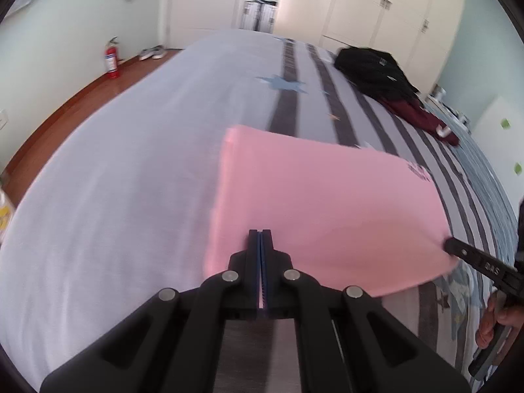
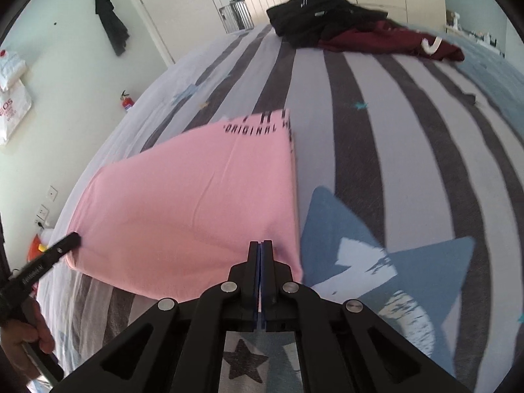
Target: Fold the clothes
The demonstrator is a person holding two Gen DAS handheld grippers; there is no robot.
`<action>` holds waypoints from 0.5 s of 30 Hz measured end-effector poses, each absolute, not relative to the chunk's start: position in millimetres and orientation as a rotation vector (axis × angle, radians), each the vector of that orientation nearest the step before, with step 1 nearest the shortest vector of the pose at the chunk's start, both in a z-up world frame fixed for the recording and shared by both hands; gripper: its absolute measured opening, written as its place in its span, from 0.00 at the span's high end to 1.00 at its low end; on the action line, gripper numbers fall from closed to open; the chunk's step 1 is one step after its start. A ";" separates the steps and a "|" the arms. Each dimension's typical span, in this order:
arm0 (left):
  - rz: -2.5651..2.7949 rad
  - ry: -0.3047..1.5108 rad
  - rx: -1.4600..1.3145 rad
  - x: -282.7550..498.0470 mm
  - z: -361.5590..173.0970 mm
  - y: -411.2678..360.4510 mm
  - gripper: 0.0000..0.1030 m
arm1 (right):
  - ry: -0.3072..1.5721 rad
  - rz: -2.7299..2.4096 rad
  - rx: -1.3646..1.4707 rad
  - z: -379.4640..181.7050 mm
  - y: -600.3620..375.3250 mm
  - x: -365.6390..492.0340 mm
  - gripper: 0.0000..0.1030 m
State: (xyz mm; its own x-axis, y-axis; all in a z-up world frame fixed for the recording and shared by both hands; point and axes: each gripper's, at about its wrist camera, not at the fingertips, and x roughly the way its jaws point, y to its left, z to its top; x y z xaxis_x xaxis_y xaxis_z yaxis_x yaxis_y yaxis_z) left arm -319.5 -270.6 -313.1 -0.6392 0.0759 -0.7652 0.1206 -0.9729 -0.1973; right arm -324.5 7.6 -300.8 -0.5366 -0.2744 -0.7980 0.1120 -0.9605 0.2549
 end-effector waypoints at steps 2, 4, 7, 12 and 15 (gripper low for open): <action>-2.779 0.368 1.350 -319.7 -324.0 -274.9 0.98 | -0.279 -2.555 1.391 -305.1 13.3 -325.8 0.99; -2.784 0.362 1.346 -320.1 -330.1 -275.0 0.98 | -0.282 -2.540 1.403 -314.4 17.7 -321.9 1.00; -2.778 0.363 1.343 -320.6 -333.6 -276.8 0.98 | -0.284 -2.534 1.391 -320.6 19.6 -323.0 1.00; -2.736 0.375 1.332 -323.3 -324.0 -284.1 0.98 | -0.267 -2.587 1.421 -313.7 28.3 -327.3 0.90; -2.768 0.367 1.248 -328.3 -303.4 -283.6 0.98 | -0.294 -2.636 1.407 -300.7 36.7 -334.8 0.88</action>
